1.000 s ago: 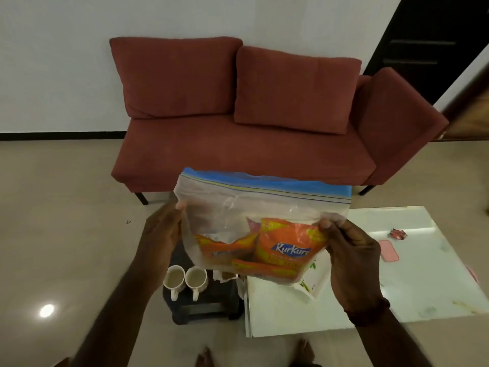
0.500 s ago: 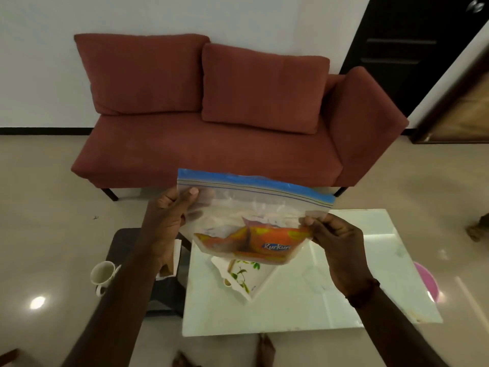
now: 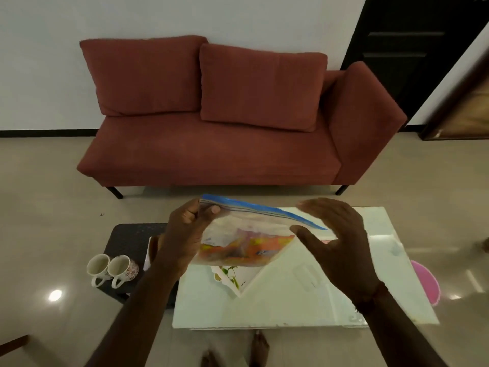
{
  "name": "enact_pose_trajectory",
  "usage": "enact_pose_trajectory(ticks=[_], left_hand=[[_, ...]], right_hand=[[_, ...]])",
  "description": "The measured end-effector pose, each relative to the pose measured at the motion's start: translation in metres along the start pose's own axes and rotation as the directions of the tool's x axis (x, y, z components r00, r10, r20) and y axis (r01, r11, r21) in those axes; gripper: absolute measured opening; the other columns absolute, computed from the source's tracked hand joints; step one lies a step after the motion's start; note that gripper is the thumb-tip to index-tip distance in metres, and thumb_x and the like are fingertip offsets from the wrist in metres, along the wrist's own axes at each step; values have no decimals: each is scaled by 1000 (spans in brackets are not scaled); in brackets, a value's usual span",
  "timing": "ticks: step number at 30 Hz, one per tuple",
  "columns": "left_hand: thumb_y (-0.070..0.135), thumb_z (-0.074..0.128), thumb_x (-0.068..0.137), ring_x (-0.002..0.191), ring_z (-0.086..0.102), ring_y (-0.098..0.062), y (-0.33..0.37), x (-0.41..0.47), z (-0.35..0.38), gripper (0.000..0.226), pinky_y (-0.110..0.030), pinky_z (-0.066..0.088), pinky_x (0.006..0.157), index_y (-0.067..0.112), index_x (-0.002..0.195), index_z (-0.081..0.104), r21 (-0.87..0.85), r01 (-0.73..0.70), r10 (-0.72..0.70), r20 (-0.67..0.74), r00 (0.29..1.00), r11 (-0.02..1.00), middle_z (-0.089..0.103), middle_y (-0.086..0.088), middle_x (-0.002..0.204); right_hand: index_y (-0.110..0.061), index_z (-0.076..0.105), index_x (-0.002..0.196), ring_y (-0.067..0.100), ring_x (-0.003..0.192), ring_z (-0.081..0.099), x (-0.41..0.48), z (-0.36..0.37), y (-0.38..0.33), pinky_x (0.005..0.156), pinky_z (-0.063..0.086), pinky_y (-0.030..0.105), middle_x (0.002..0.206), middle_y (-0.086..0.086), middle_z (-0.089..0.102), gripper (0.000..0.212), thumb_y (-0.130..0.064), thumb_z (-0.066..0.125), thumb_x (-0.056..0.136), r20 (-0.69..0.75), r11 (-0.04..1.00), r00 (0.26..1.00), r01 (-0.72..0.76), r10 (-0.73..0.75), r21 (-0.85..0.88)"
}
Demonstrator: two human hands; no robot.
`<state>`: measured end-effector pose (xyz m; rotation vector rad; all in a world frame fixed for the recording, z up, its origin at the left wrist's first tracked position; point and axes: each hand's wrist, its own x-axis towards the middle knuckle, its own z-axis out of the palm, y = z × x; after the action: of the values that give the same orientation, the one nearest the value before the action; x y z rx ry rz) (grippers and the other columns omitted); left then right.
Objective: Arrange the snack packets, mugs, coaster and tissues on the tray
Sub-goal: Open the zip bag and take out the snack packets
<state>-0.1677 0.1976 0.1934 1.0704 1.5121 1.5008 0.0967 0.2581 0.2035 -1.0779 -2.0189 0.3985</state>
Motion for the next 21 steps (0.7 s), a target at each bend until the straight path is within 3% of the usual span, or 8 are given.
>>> enact_pose_trajectory(ticks=[2,5,8,12,17,19,21], left_hand=[[30,63,84,82,69,-4,-2,-3,3,10,-17,55,70,31,90,71,102,-24,21,31,999,995,76,14,87],[16,61,91,84,67,0,-4,-6,4,18,-11,52,67,34,92,66,203,-59,46,70,997,977,72,24,85],[15,60,92,86,67,0,-1,-10,3,21,-10,52,67,35,91,65,225,-92,73,93,993,970,72,25,85],[16,60,92,88,67,-2,-1,-16,1,19,-10,52,68,34,91,65,214,-80,58,106,993,974,72,24,86],[15,60,93,87,68,-5,-3,-22,1,17,-11,52,70,31,93,67,200,-66,45,109,993,978,73,19,86],[18,62,92,88,67,-9,-5,-22,2,13,-16,54,73,28,97,68,230,-34,29,26,999,973,74,15,88],[20,66,90,97,65,-11,-11,-24,6,21,-25,54,79,21,111,65,315,40,30,-214,976,948,70,9,104]], right_hand=[[-26,72,109,6,109,58,7,1,-8,97,43,37,112,-13,69,31,-44,70,84,78,998,996,46,-44,-34],[-33,71,112,5,104,58,13,6,-13,107,36,44,113,-14,69,24,-40,68,89,302,995,948,-90,102,-53],[-39,69,116,7,112,58,14,13,-10,112,29,43,120,-18,68,24,-40,59,94,452,985,876,-132,169,-113],[-35,70,118,8,105,62,12,19,-8,100,42,38,119,-15,70,26,-37,52,99,562,980,805,-187,188,-61],[-30,72,113,10,95,63,5,28,-8,84,50,31,109,-13,72,26,-30,49,100,599,977,776,-202,200,-65],[-29,74,104,7,88,62,2,37,-10,74,49,23,100,-15,73,23,-30,52,97,586,965,773,-256,244,-63],[-29,76,93,1,82,61,-1,46,-13,63,43,10,86,-18,72,20,-29,56,95,552,936,776,-350,306,-27]])
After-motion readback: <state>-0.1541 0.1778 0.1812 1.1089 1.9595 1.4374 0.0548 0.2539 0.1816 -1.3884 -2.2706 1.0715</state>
